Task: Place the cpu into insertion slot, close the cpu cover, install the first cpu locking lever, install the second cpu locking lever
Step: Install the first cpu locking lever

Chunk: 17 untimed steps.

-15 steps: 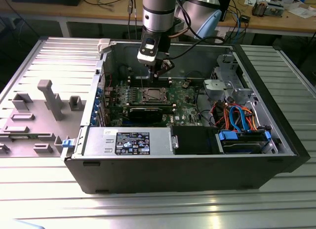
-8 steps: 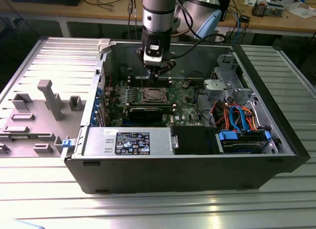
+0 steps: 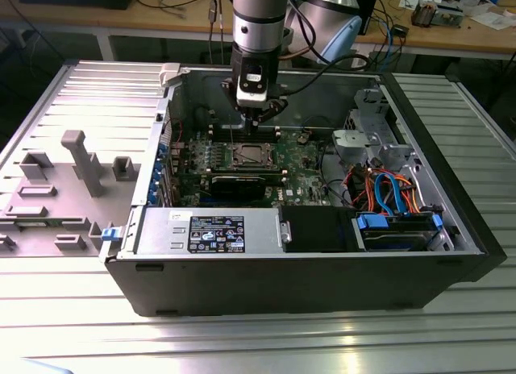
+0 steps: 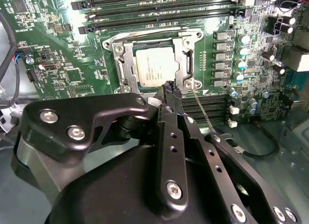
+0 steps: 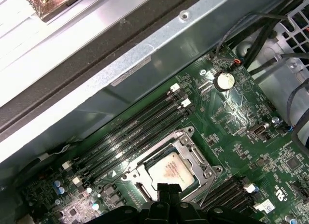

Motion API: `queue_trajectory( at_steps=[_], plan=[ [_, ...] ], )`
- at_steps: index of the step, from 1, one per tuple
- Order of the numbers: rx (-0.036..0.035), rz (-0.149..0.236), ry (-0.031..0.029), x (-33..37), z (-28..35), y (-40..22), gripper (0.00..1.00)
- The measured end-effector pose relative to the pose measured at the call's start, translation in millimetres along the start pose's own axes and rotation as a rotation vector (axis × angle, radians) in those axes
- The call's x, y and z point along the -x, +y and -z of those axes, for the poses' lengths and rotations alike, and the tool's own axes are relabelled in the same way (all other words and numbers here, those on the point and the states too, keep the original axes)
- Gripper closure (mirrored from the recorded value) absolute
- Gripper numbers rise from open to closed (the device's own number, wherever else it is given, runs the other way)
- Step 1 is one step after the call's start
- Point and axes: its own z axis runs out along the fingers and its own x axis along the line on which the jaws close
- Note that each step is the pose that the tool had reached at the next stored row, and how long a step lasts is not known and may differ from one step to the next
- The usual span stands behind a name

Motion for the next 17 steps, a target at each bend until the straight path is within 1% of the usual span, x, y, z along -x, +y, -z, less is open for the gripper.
queue_trajectory(
  at_steps=[3, 7, 10, 12, 14, 16, 17],
  plan=[
    [-0.0002, 0.015, 0.0003, -0.2, 0.0, -0.2, 0.89],
    [-0.0008, 0.059, 0.001, -0.4, 0.1, -0.4, 0.89],
    [-0.0007, 0.075, 0.0013, -0.5, 0.0, -0.5, 0.89],
    [-0.0011, 0.098, 0.0017, -0.8, 0.0, -0.7, 0.89],
    [-0.0011, 0.118, 0.0022, -1.9, 0.0, -1.6, 0.89],
    [-0.0002, 0.121, 0.0028, -6.7, 0.0, -4.9, 0.89],
    [-0.0003, 0.121, 0.0028, -6.7, 0.0, -4.9, 0.89]
  ],
)
